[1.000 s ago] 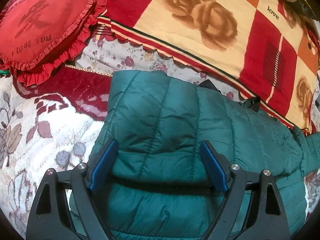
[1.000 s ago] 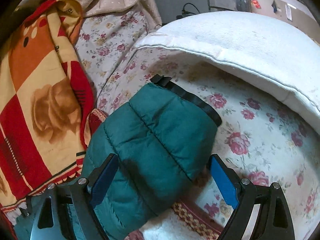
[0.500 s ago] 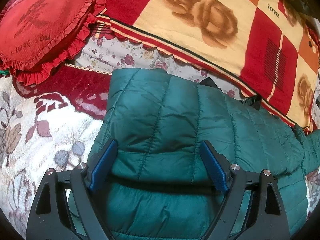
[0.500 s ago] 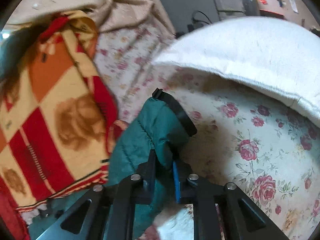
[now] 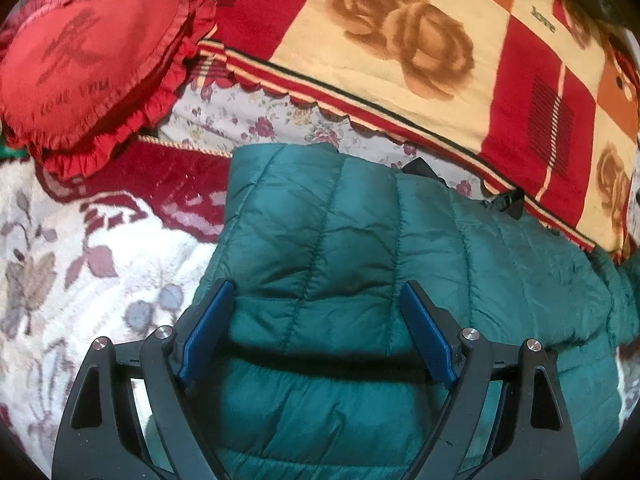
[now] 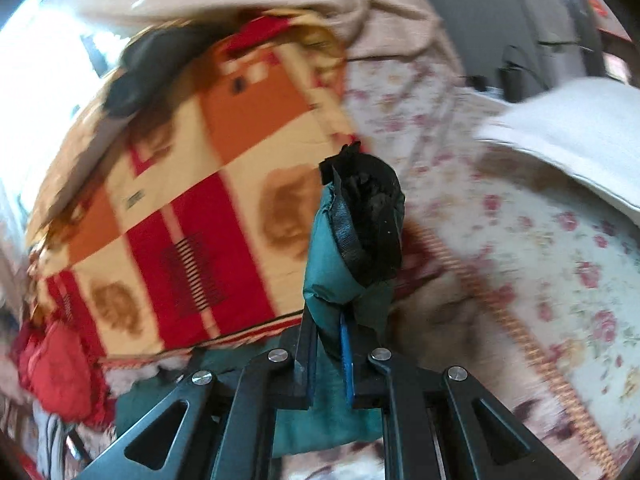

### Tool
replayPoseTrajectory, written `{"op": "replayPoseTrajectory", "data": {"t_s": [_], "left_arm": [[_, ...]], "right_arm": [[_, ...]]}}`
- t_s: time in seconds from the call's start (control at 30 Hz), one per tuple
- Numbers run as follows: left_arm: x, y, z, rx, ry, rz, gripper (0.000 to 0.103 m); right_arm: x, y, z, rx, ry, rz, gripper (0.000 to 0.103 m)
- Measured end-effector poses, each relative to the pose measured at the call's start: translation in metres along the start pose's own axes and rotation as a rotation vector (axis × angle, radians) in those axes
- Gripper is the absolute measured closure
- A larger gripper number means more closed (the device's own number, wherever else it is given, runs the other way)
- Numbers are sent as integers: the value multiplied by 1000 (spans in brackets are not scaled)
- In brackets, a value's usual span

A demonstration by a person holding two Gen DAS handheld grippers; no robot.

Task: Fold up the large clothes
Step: 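Carry the sleeve across the jacket front and release it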

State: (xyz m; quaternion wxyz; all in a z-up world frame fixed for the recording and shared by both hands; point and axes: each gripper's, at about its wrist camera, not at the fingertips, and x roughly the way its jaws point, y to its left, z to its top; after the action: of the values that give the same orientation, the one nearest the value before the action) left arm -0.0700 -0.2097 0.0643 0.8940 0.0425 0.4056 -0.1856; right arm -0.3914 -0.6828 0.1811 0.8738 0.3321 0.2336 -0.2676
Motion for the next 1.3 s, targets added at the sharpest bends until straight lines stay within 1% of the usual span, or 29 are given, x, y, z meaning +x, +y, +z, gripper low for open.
{"op": "replayPoseTrajectory", "data": {"t_s": [0.1, 0.27, 0.47, 0.67, 0.8, 0.87, 1.0, 1.03, 1.1, 1.13, 1.17, 1.2, 1.23, 1.27, 1.3], "left_arm": [[-10, -3, -1, 36, -8, 5, 18], [-28, -2, 3, 52, -16, -19, 18], [-48, 12, 18, 12, -43, -40, 18], [-52, 39, 25, -48, -42, -43, 18], [-51, 53, 24, -76, -33, -42, 18], [-48, 59, 23, -94, -22, -49, 18], [-45, 67, 22, -124, -10, -63, 18], [-44, 69, 22, -130, -6, -67, 18], [-42, 72, 22, -143, 4, -78, 18], [-42, 73, 22, -151, 7, -85, 18], [-41, 74, 22, -161, 10, -93, 18], [-41, 75, 23, -169, 10, -103, 18], [-42, 75, 23, -179, 11, -119, 18], [-43, 74, 24, -186, 11, -131, 18], [-43, 73, 25, -189, 12, -139, 18]], "right_arm": [[1, 31, -9, -40, 29, 67, 94], [15, 81, -26, -93, 100, 160, 94], [34, 142, -59, -163, 201, 253, 94], [67, 217, -106, -232, 323, 351, 94], [97, 254, -143, -261, 391, 396, 94], [115, 274, -168, -279, 439, 412, 94], [143, 301, -208, -287, 522, 445, 94], [147, 307, -215, -296, 537, 447, 94], [154, 318, -227, -336, 546, 416, 93], [157, 324, -233, -370, 560, 393, 92], [159, 327, -235, -392, 574, 381, 84], [158, 328, -236, -404, 581, 385, 67], [153, 327, -235, -401, 575, 408, 55], [147, 326, -233, -401, 566, 426, 37], [140, 327, -230, -410, 550, 428, 32]]}}
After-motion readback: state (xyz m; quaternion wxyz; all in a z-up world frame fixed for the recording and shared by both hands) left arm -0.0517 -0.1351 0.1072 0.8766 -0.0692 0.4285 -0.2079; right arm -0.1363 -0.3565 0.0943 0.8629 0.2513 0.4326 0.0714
